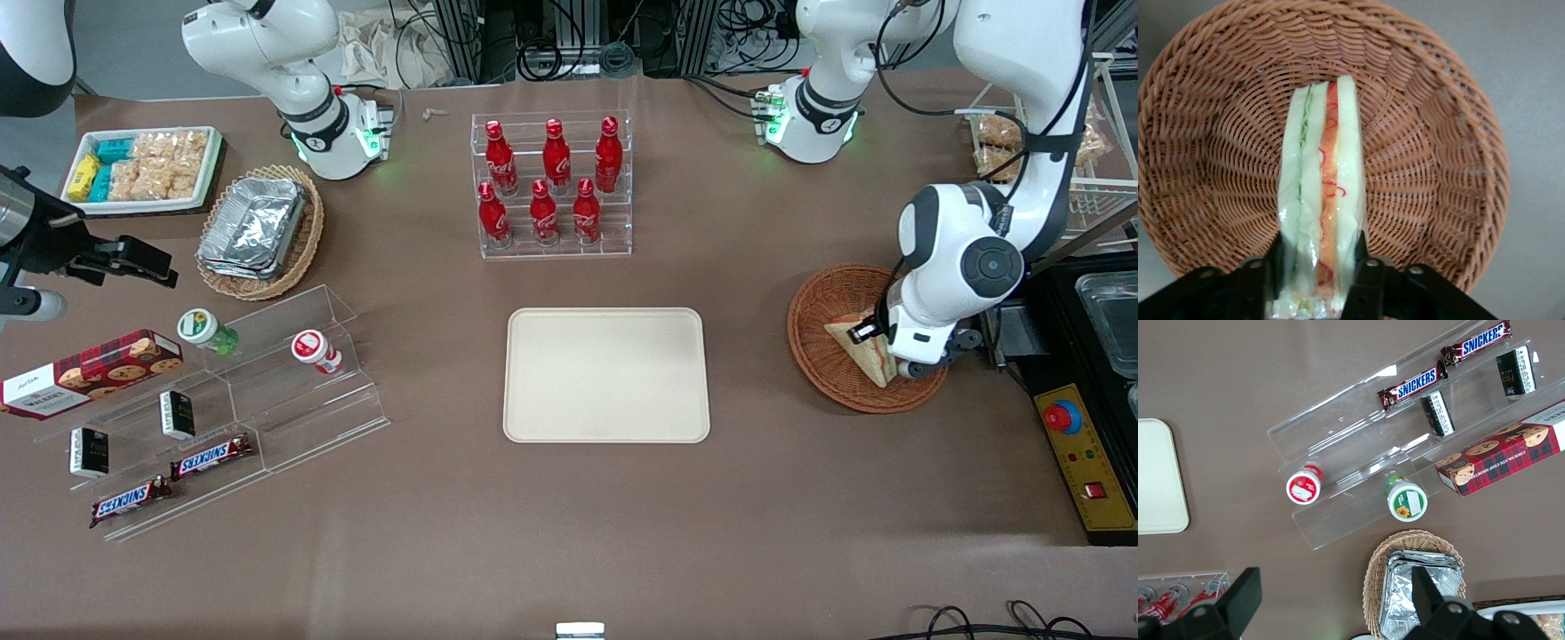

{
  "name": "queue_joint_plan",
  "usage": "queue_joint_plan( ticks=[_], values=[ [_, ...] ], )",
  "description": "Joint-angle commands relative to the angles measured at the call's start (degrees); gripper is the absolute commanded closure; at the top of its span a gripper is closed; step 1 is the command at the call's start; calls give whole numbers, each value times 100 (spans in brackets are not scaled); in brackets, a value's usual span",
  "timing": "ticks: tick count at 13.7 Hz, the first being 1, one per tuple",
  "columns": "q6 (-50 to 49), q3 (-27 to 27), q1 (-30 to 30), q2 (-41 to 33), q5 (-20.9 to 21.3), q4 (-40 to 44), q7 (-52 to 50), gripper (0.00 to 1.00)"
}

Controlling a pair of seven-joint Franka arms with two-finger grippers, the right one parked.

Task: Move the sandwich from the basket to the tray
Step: 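Close the left gripper on the sandwich's wrapped edge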

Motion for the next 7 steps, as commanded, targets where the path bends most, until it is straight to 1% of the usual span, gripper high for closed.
queue_joint_plan(
  ticks=[1, 2, 7],
  values=[
    [-469, 16, -59, -82, -34, 328, -239, 87],
    [-759, 16, -59, -82, -34, 530, -239, 91],
    [-2270, -19, -59, -108, -34, 1715, -169, 97]
  ],
)
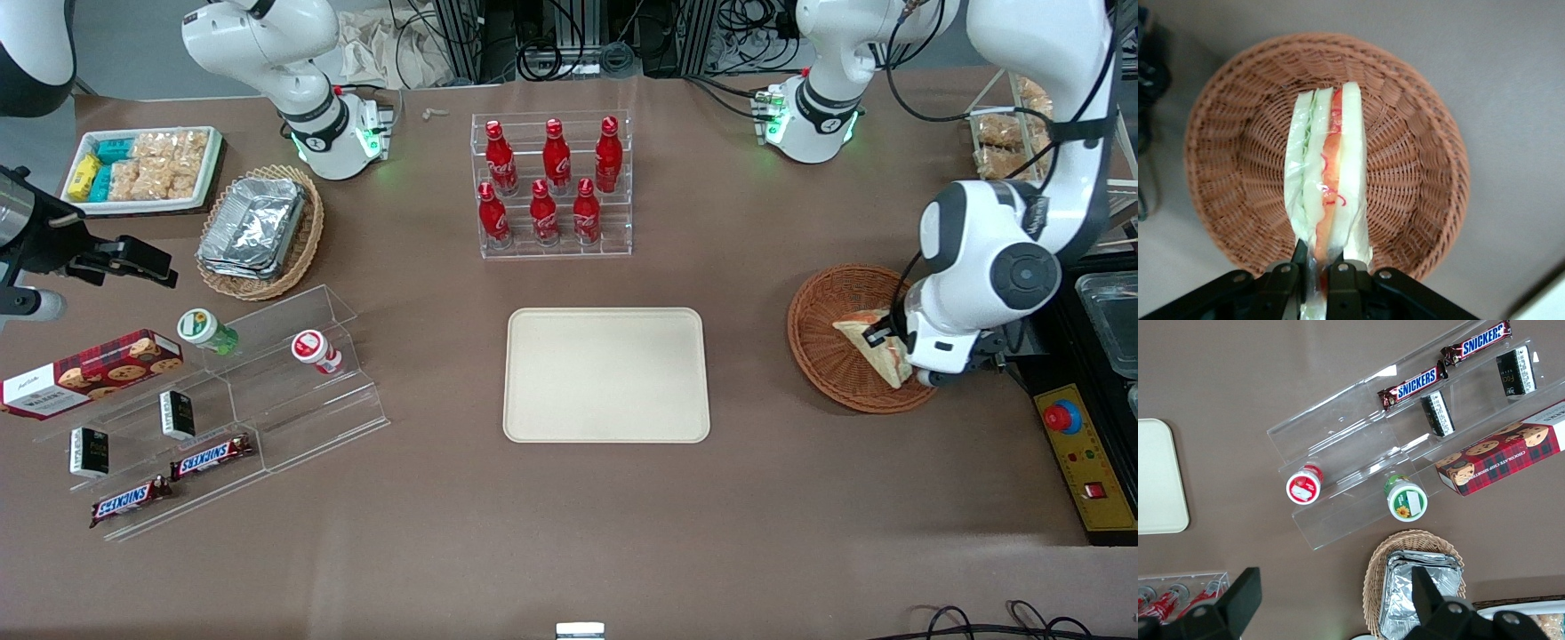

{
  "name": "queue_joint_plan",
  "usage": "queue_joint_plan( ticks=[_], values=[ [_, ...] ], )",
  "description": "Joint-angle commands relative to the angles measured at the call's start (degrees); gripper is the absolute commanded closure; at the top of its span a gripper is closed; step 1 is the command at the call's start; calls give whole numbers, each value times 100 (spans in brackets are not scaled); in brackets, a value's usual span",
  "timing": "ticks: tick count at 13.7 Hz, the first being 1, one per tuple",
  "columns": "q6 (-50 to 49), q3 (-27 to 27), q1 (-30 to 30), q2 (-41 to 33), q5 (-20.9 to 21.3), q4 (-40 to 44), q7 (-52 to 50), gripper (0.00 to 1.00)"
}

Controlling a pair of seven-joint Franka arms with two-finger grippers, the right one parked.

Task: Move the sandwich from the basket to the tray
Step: 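Close the left gripper on the sandwich's wrapped edge, then lift the sandwich and carry it with the left gripper over the tray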

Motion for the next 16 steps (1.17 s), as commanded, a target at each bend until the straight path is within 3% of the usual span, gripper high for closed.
queue_joint_plan(
  ticks=[1, 7, 16],
  values=[
    [-914, -2, -43, -39, -34, 793, -42, 98],
    [-2393, -37, -43, -30, -34, 2403, 625, 99],
    [-2553, -528, -139, 268, -34, 3308, 942, 100]
  ],
)
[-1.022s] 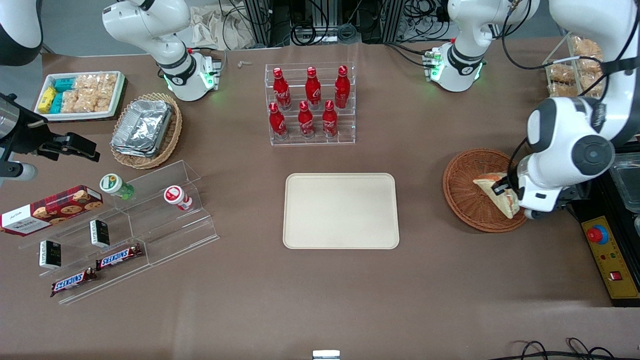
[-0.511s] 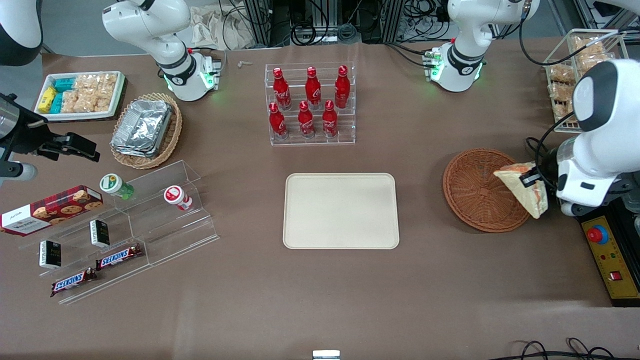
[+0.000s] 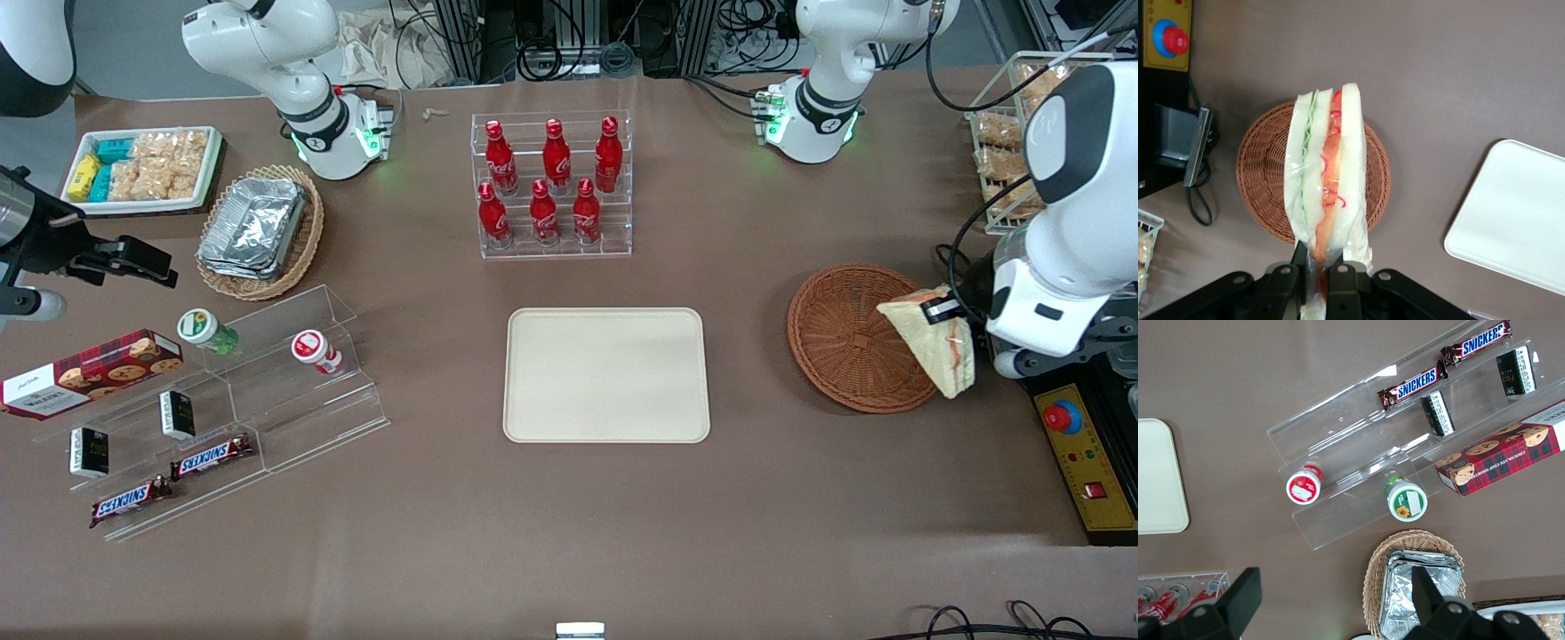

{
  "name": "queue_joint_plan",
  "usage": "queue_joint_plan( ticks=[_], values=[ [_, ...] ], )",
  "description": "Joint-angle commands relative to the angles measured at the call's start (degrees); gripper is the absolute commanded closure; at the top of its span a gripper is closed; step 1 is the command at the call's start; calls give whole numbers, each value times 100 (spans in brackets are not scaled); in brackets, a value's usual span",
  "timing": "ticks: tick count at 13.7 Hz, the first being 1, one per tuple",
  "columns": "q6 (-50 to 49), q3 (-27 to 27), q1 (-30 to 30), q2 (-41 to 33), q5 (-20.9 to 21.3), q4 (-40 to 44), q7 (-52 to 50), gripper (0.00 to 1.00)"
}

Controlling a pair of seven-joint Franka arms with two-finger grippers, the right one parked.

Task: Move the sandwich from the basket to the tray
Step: 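Lift the sandwich and carry it with the left gripper over the tray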

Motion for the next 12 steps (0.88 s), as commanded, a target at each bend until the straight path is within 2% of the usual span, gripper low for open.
queue_joint_plan(
  ticks=[1, 6, 9, 12],
  values=[
    [-123, -321, -110, 400, -41, 534, 21, 100],
    [-62, -1095, -119, 709, -129, 659, -235, 100],
    [350, -1553, -128, 954, -95, 641, -270, 96],
    [579, -1651, -478, 1384, 55, 632, -279, 100]
  ],
)
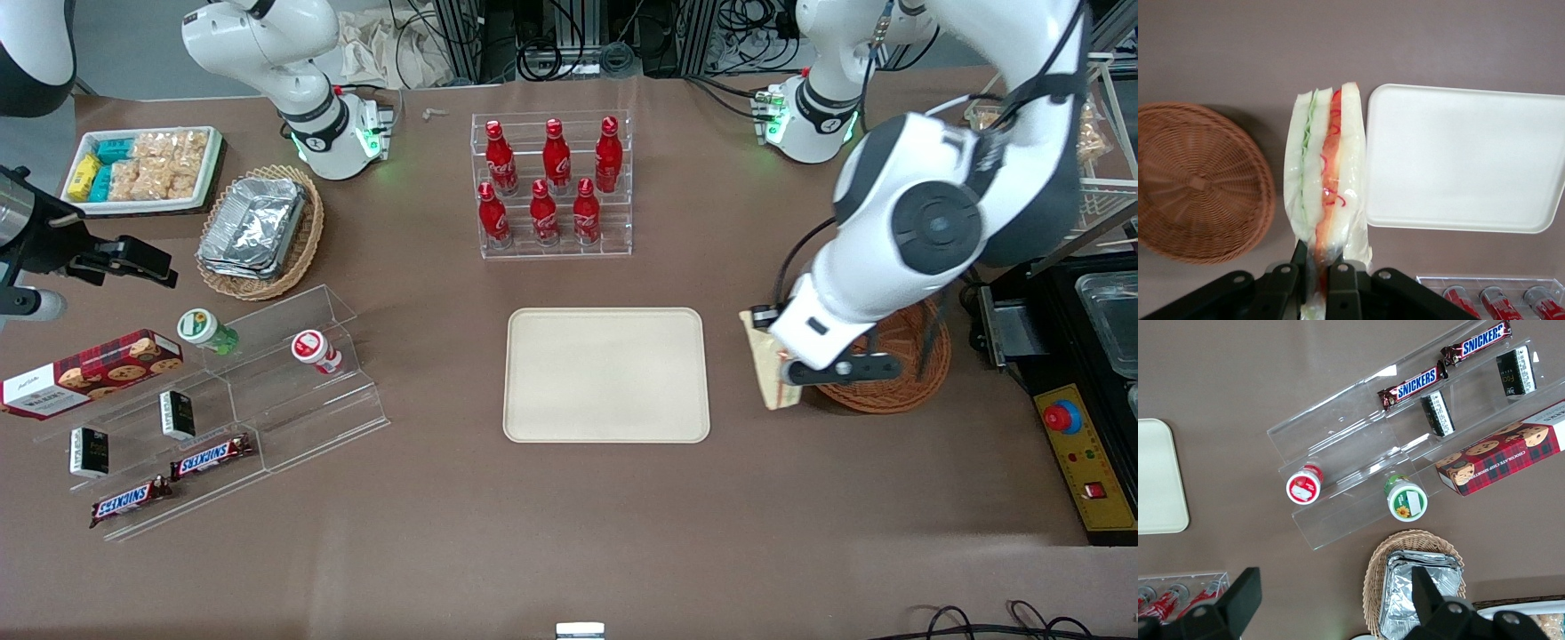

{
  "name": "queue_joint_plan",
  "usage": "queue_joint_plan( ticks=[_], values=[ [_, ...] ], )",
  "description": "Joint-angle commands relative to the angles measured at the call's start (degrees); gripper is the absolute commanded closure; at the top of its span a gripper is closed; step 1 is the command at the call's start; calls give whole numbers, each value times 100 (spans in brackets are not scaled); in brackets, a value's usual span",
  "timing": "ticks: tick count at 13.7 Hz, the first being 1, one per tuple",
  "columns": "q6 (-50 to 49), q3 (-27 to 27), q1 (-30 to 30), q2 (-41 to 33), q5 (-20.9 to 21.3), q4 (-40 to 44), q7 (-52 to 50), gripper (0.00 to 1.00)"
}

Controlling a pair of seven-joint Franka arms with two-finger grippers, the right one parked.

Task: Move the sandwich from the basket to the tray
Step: 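Lift the sandwich and carry it with the left gripper over the tray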

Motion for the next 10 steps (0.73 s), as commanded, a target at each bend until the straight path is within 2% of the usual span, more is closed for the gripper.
queue_joint_plan(
  ticks=[1, 5, 7, 10],
  values=[
    [128, -26, -374, 563, 136, 213, -93, 100],
    [611, -18, -612, 1082, 137, 125, -286, 100],
    [699, -17, -735, 1320, 346, 64, -330, 100],
    [927, -17, -771, 1610, 427, -68, -339, 100]
  ],
)
